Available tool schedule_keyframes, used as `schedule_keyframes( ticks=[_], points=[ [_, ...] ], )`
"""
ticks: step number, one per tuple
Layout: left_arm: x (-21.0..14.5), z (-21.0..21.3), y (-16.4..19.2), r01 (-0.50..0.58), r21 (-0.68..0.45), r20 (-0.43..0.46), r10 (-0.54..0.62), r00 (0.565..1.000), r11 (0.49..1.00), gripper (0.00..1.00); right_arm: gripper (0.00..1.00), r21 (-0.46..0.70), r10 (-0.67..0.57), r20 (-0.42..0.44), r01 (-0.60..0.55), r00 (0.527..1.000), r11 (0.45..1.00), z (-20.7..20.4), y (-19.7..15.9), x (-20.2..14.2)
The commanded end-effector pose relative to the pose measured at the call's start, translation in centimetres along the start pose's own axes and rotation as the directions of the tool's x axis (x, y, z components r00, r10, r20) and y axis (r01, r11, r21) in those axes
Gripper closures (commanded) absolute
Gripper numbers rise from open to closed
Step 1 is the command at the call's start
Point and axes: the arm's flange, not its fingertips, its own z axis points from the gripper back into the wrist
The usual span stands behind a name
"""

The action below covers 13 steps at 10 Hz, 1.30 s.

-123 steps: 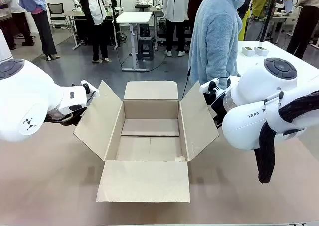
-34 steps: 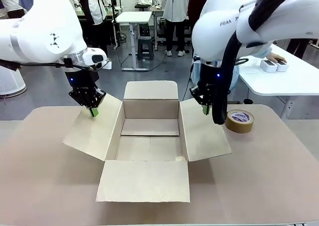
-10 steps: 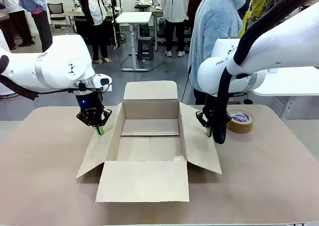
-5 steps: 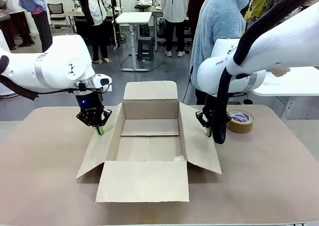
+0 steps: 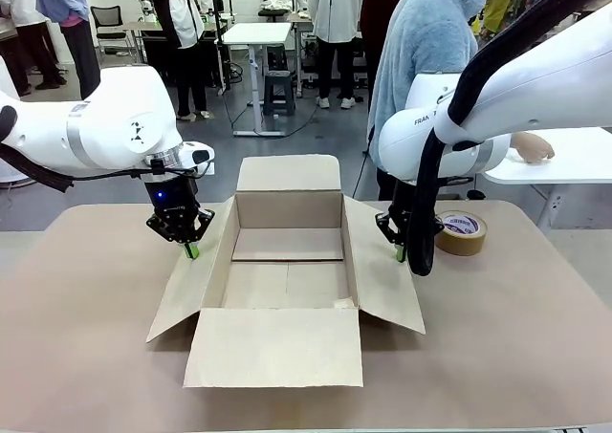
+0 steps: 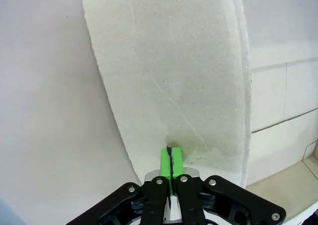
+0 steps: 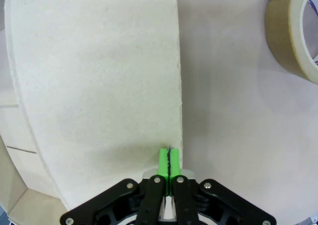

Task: Wrap the clocks to prevent damage.
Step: Once the human has placed the objects inside and stepped back, release both hands from the side flaps of the Package Box.

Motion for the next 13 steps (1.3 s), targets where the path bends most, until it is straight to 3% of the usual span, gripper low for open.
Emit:
schedule_keyframes(
  ticks=[1, 13],
  points=[
    [-0.08, -0.14, 0.07, 0.006, 0.012, -0.006, -0.006, 1.000, 1.000, 0.99, 0.99, -0.009, 0.010, 0.004, -0.010, 1.000, 1.000, -0.05, -0.16, -0.08],
    [-0.08, -0.14, 0.07, 0.006, 0.012, -0.006, -0.006, 1.000, 1.000, 0.99, 0.99, -0.009, 0.010, 0.004, -0.010, 1.000, 1.000, -0.05, -0.16, -0.08]
  ],
)
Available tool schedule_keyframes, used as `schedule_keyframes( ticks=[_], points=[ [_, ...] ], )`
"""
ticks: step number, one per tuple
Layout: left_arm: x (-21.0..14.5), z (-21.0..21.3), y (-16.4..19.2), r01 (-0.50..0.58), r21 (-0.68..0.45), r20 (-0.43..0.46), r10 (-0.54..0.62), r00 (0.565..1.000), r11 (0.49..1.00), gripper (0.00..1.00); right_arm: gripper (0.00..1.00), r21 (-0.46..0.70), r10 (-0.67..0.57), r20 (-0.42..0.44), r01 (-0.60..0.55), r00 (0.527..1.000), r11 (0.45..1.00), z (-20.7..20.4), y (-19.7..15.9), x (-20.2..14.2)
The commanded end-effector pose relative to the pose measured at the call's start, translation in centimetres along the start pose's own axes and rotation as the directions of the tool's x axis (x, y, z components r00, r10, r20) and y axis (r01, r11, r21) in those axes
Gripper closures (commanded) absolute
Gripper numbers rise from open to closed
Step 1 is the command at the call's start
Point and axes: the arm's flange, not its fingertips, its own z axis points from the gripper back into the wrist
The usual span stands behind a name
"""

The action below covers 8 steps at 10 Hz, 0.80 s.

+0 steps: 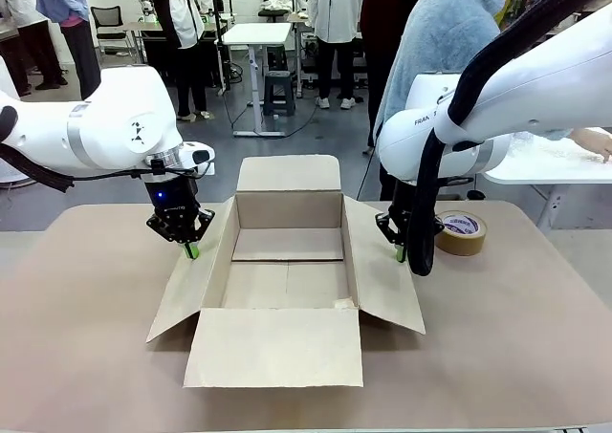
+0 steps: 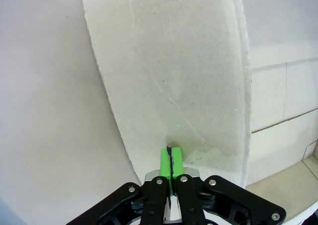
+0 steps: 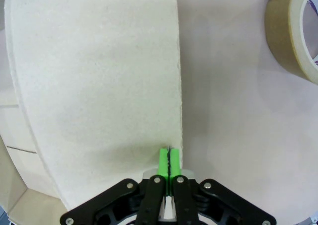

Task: Wrap the clocks to prevent damage.
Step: Once the human has placed the objects inside and stepped back, release both hands from the side flaps of the Package Box.

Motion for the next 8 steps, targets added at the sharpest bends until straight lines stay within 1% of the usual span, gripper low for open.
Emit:
schedule_keyframes(
  ticks=[1, 8],
  points=[
    [-0.08, -0.14, 0.07, 0.006, 0.012, -0.006, -0.006, 1.000, 1.000, 0.99, 0.99, -0.009, 0.010, 0.004, -0.010, 1.000, 1.000, -0.05, -0.16, -0.08],
    [-0.08, -0.14, 0.07, 0.006, 0.012, -0.006, -0.006, 1.000, 1.000, 0.99, 0.99, -0.009, 0.010, 0.004, -0.010, 1.000, 1.000, -0.05, -0.16, -0.08]
  ],
)
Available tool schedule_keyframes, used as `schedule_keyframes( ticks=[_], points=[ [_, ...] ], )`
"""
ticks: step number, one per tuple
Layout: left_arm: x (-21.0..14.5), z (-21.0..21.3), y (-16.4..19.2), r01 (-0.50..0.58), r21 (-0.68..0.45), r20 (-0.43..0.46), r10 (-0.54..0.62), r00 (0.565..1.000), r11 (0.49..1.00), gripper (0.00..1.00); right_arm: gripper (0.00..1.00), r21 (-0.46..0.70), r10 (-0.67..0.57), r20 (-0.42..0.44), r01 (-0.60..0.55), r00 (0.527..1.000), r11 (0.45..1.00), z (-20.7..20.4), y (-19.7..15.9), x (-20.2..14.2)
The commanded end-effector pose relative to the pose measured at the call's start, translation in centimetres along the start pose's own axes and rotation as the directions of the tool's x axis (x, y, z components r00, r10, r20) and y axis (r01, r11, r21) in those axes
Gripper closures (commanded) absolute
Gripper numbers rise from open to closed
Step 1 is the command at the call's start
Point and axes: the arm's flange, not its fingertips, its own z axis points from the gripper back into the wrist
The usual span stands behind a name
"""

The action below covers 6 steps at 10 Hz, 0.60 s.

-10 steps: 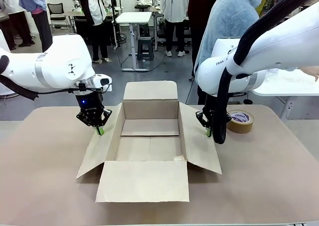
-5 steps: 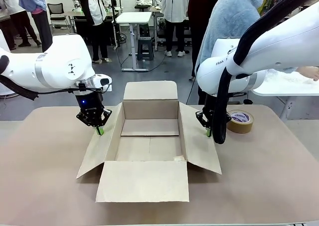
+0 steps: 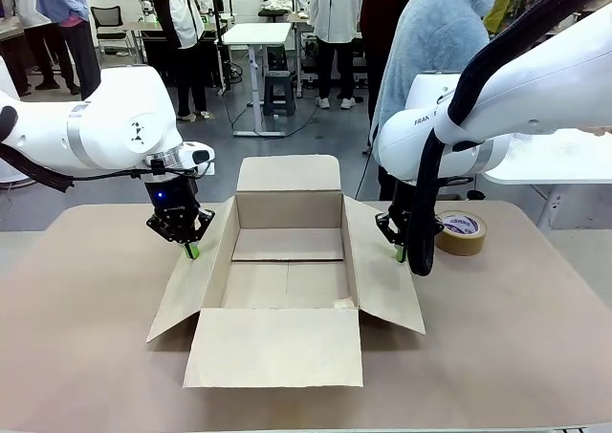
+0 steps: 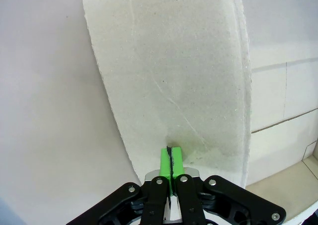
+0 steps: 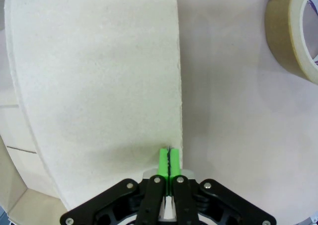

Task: Wrap the clocks to prevent damage.
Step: Once the human has placed the objects inside and stepped back, release both hands from the side flaps of the Package Box.

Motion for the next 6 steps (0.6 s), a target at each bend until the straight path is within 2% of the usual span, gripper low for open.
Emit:
schedule_keyframes(
  ticks=[1, 6],
  points=[
    [-0.08, -0.14, 0.07, 0.006, 0.012, -0.006, -0.006, 1.000, 1.000, 0.99, 0.99, -0.009, 0.010, 0.004, -0.010, 1.000, 1.000, -0.05, -0.16, -0.08],
    [-0.08, -0.14, 0.07, 0.006, 0.012, -0.006, -0.006, 1.000, 1.000, 0.99, 0.99, -0.009, 0.010, 0.004, -0.010, 1.000, 1.000, -0.05, -0.16, -0.08]
  ],
)
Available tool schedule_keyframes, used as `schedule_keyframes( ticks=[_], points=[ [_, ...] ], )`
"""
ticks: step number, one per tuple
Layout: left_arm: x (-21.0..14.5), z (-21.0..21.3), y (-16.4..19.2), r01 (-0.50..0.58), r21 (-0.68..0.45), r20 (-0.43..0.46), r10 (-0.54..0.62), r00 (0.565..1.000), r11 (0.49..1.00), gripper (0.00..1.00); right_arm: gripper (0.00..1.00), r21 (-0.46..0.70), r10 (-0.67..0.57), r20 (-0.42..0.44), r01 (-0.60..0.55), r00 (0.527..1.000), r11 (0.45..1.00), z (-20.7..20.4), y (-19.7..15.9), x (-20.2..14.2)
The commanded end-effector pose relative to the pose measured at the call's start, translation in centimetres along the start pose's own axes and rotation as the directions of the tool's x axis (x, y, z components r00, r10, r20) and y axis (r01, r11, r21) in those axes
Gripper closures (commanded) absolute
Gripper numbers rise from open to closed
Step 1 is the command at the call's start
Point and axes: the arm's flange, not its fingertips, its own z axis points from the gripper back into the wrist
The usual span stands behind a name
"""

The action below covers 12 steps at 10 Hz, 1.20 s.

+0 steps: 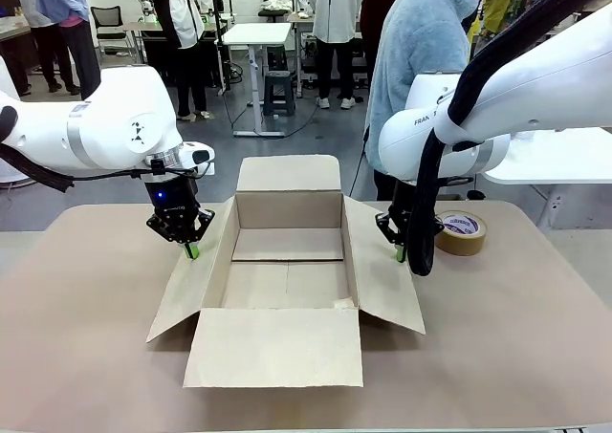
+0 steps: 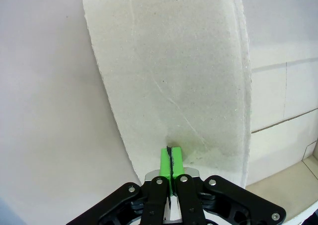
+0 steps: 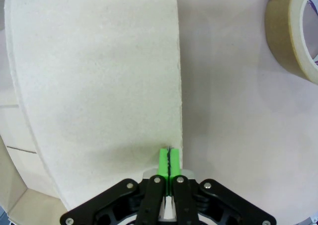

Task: Wrap the clocks to prevent damage.
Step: Once the human has placed the objects inside and stepped back, release both hands from the side flaps of the Package Box.

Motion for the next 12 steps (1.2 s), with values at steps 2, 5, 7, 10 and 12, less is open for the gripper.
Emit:
schedule_keyframes(
  ticks=[2, 5, 7, 10, 12],
  points=[
    [-0.08, -0.14, 0.07, 0.006, 0.012, -0.006, -0.006, 1.000, 1.000, 0.99, 0.99, -0.009, 0.010, 0.004, -0.010, 1.000, 1.000, -0.05, -0.16, -0.08],
    [-0.08, -0.14, 0.07, 0.006, 0.012, -0.006, -0.006, 1.000, 1.000, 0.99, 0.99, -0.009, 0.010, 0.004, -0.010, 1.000, 1.000, -0.05, -0.16, -0.08],
    [-0.08, -0.14, 0.07, 0.006, 0.012, -0.006, -0.006, 1.000, 1.000, 0.99, 0.99, -0.009, 0.010, 0.004, -0.010, 1.000, 1.000, -0.05, -0.16, -0.08],
    [-0.08, -0.14, 0.07, 0.006, 0.012, -0.006, -0.006, 1.000, 1.000, 0.99, 0.99, -0.009, 0.010, 0.004, -0.010, 1.000, 1.000, -0.05, -0.16, -0.08],
    [-0.08, -0.14, 0.07, 0.006, 0.012, -0.006, -0.006, 1.000, 1.000, 0.99, 0.99, -0.009, 0.010, 0.004, -0.010, 1.000, 1.000, -0.05, -0.16, -0.08]
  ],
)
